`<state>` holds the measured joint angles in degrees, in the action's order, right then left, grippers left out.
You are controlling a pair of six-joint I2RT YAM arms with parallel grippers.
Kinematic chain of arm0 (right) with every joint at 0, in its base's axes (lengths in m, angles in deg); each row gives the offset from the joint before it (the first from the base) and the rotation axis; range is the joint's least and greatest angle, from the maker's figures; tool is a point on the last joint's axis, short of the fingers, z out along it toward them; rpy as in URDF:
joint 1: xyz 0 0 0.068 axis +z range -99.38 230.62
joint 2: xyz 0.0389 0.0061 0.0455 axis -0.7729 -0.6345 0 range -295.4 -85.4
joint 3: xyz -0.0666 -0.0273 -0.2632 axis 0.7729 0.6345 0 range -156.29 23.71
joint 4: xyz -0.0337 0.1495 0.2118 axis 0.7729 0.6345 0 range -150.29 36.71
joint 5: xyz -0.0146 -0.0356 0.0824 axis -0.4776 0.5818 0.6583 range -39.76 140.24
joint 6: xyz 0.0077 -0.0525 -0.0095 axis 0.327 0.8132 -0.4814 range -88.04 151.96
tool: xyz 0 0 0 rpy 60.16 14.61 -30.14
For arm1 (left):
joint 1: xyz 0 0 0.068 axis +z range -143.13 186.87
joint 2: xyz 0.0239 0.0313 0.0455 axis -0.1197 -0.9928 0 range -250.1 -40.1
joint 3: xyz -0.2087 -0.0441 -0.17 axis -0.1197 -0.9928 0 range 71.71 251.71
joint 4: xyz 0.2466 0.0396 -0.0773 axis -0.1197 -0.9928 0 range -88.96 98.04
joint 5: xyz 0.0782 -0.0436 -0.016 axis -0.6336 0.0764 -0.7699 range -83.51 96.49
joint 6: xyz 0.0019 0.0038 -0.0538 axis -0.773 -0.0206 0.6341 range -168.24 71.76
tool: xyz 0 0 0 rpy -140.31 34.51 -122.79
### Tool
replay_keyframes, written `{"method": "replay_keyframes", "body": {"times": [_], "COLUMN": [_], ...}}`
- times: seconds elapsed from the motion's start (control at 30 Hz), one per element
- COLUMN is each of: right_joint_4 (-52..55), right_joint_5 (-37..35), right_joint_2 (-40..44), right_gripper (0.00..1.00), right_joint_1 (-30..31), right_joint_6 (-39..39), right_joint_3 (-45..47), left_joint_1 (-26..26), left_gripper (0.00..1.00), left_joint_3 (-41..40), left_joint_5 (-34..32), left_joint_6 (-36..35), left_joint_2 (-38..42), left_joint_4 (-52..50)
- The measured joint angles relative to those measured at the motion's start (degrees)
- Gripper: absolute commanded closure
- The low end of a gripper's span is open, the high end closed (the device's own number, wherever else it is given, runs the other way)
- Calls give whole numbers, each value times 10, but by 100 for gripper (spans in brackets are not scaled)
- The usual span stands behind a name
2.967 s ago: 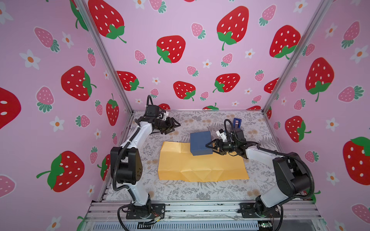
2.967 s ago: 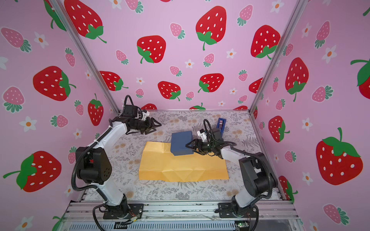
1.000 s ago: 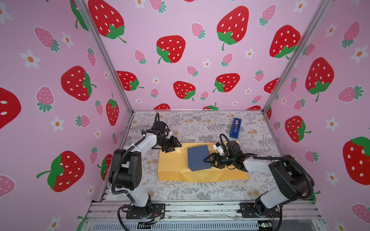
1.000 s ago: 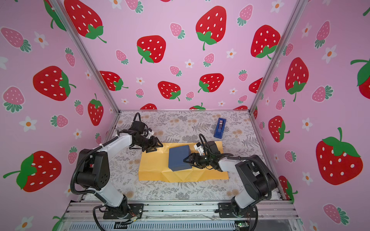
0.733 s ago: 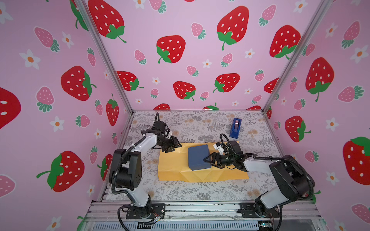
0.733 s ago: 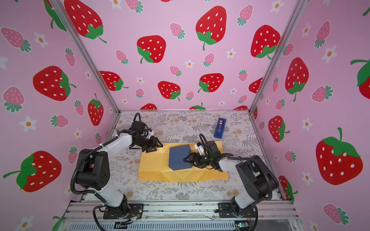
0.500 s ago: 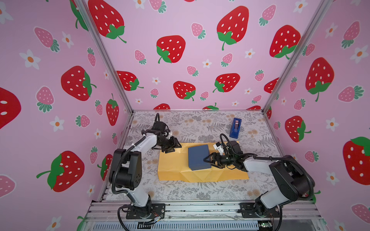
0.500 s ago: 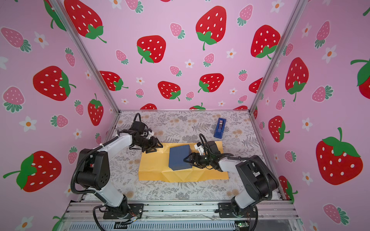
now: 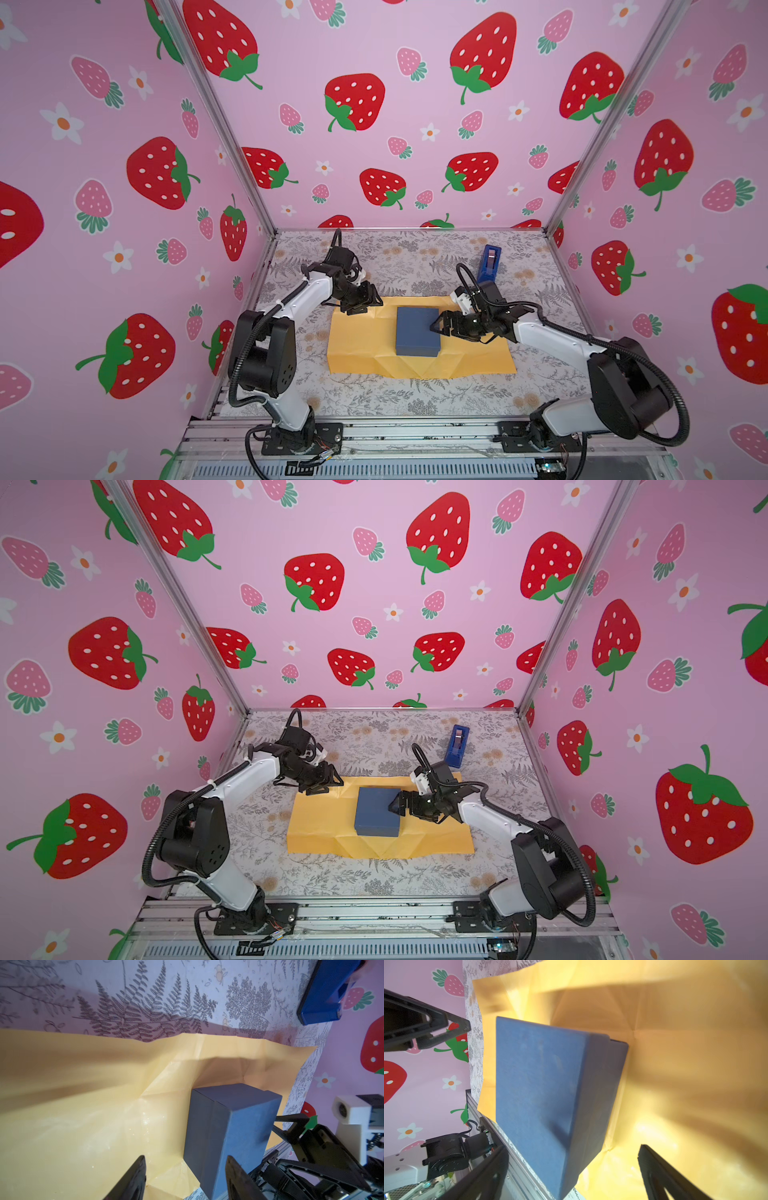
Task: Wrap a gift box in wrapping paper
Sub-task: Place the gift box on the wrapping paper.
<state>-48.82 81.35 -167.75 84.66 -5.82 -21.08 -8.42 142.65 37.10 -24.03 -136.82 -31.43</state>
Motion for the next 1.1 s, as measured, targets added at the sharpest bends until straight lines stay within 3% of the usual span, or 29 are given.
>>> {"method": "replay_keyframes", "body": {"times": [0.4,1.1], "right_joint_4": [-103,-101], "right_joint_5": [76,80], "right_joint_2": [-71,-75], "right_gripper": [7,9], "right_joint_1": [0,-9], "right_joint_6": [-38,-42], "right_joint_3": [0,-22], "left_joint_1": [-98,-106], "left_gripper": [33,33], "left_joint_3": [-79,-76], "left_joint_5": [78,91], "left_joint_6": [84,121], "left_joint_2": [-19,-35], "left_joint_4": [112,155]}}
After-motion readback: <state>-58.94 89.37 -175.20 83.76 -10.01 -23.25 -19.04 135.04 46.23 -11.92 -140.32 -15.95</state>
